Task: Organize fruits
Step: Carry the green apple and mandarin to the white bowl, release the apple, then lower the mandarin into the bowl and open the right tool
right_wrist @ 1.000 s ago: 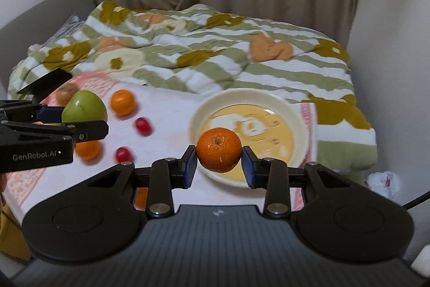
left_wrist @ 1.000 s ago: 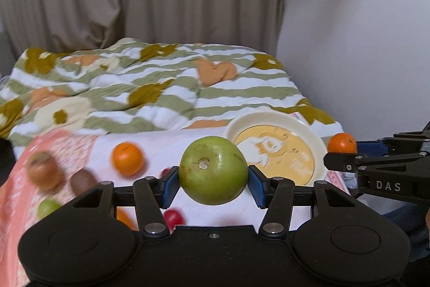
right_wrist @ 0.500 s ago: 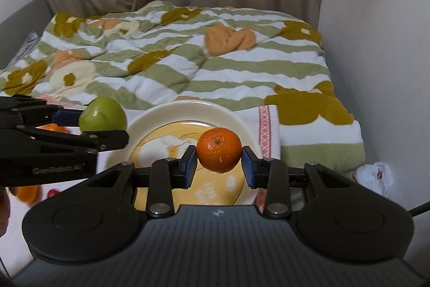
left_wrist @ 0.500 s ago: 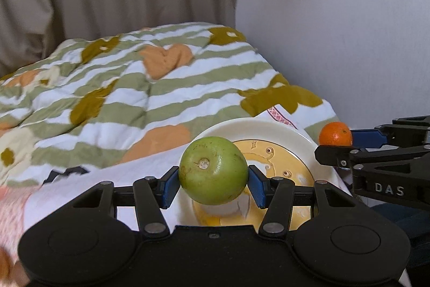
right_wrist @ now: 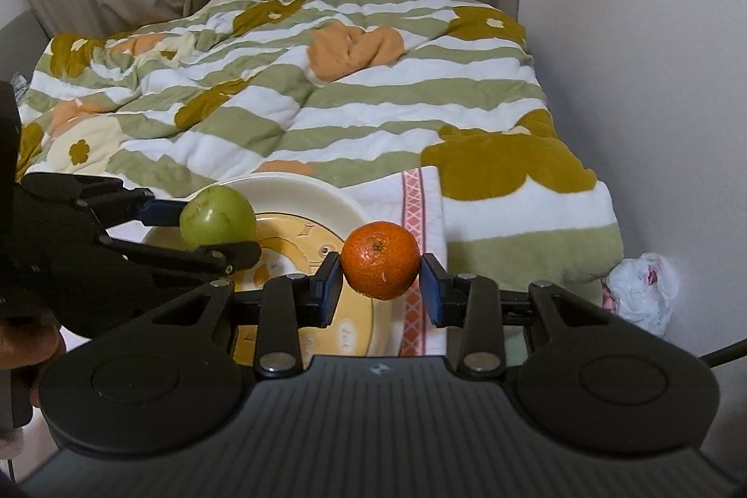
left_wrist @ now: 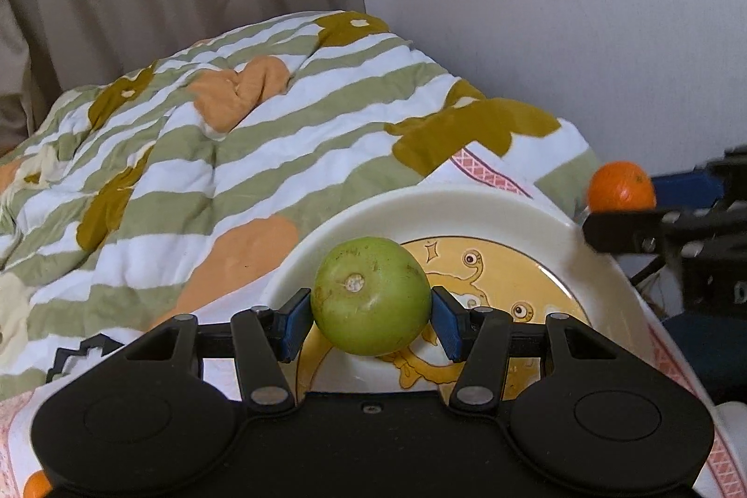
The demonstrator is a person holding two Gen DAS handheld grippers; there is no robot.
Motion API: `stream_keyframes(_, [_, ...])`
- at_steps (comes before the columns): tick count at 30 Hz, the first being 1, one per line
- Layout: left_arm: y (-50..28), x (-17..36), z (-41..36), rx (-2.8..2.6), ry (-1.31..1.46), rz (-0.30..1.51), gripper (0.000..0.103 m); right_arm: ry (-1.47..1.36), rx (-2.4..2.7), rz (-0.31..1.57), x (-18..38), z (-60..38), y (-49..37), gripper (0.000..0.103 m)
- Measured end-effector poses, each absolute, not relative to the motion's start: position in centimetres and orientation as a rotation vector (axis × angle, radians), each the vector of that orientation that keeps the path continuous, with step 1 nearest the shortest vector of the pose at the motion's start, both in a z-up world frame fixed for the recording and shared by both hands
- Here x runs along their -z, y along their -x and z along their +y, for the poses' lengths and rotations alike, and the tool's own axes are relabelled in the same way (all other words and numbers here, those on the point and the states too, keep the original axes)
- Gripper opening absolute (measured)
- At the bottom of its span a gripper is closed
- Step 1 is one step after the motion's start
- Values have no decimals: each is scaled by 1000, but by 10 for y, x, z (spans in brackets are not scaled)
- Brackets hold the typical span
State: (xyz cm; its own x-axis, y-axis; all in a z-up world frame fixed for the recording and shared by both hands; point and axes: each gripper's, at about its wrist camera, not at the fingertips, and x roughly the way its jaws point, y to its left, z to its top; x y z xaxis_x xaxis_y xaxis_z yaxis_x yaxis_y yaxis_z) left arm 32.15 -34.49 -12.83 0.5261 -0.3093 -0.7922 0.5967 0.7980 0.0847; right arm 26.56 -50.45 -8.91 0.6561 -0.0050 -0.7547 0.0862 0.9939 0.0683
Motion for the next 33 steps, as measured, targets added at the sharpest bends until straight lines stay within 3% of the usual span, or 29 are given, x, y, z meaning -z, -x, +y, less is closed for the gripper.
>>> stream_keyframes(1, [-320, 128, -345, 555, -380, 845, 67, -102, 54, 854, 89, -506, -266, 51])
stream_keyframes(2, [-317, 126, -345, 553, -389, 824, 82, -103, 56, 854, 88, -506, -265, 51])
stream_keyframes(4, [-313, 119, -344, 552, -396, 787, 94, -102, 58, 850, 86, -507, -264, 51])
stream_keyframes(15, [-295, 95, -306, 506, -323, 824, 96, -66, -13, 853, 82, -494, -267, 51])
stream_keyframes(31, [-274, 84, -261, 409, -242, 836, 99, 54, -153, 876, 129, -454, -309, 52])
stream_keyframes(32, [-273, 84, -259, 404, -239, 836, 99, 58, -156, 867, 128, -453, -307, 55])
stream_keyframes(33, [-272, 84, -257, 400, -235, 836, 99, 64, -161, 855, 127, -453, -304, 70])
